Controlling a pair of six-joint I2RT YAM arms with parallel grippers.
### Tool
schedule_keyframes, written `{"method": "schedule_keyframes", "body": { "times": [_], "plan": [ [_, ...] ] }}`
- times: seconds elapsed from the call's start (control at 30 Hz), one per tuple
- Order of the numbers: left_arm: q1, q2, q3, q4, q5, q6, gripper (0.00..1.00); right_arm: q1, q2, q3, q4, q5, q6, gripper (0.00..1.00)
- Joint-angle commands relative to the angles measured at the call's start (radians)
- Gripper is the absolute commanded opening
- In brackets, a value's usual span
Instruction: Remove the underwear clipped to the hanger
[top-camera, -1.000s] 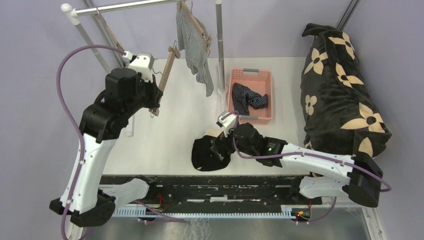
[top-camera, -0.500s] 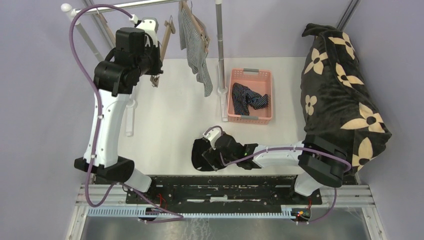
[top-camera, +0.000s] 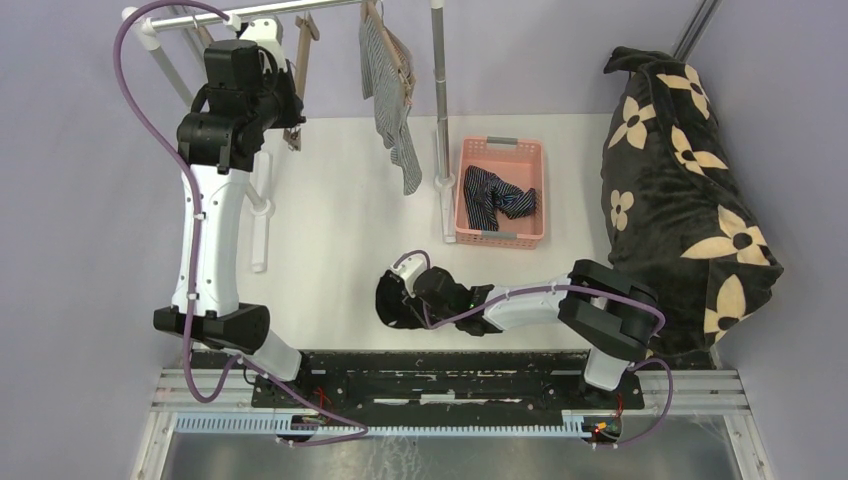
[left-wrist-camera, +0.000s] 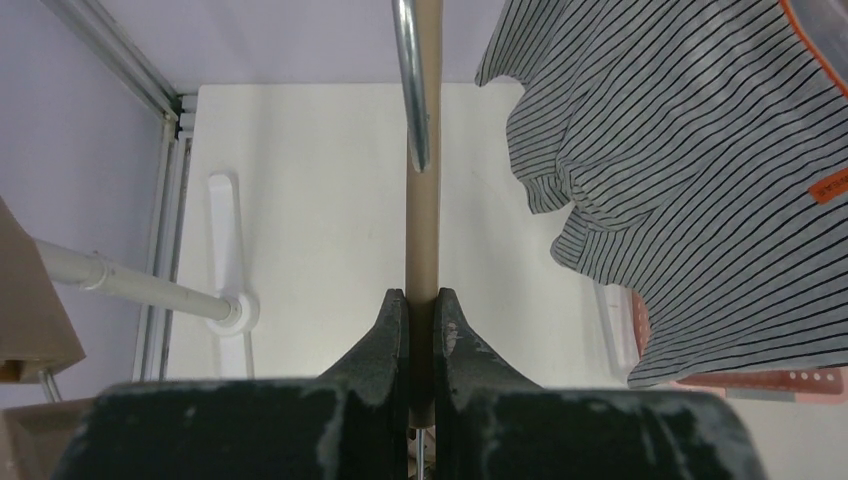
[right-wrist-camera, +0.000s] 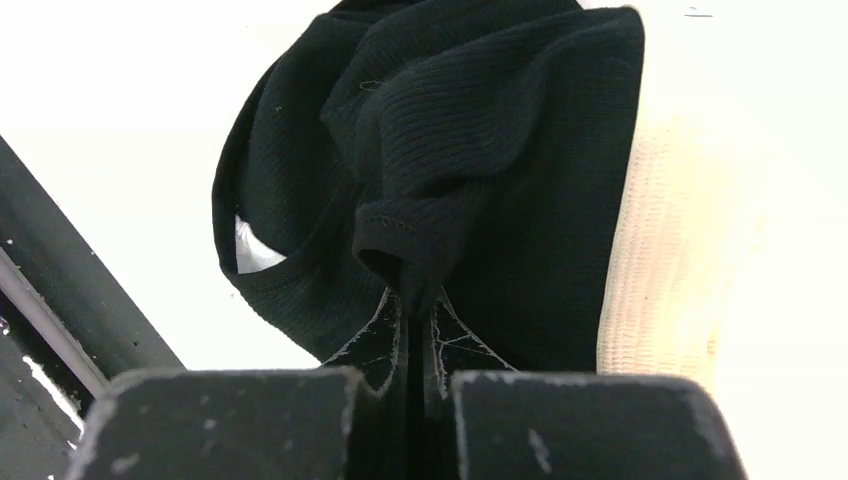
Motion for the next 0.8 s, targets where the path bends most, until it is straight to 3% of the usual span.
{"method": "schedule_keyframes", "body": {
  "times": [0.0,0.4,0.77],
  "plan": [
    [0.007,-0.048,0.020,0.154,-0.004,-0.019,0.03,0.008,0.027,-0.007,-0.017,-0.006,0.023,0.01],
    [0.040,-0.122,-0.104,0.340,-0.028,0.009,0.03,0.009,-0.085,-0.064,0.001,0.049,0.022,0.01],
    [0.092,0.042,0.087,0.347,0.002,-0.013,0.03,0.009,-0.205,-0.131,0.018,0.086,0.017,0.01]
  ]
}}
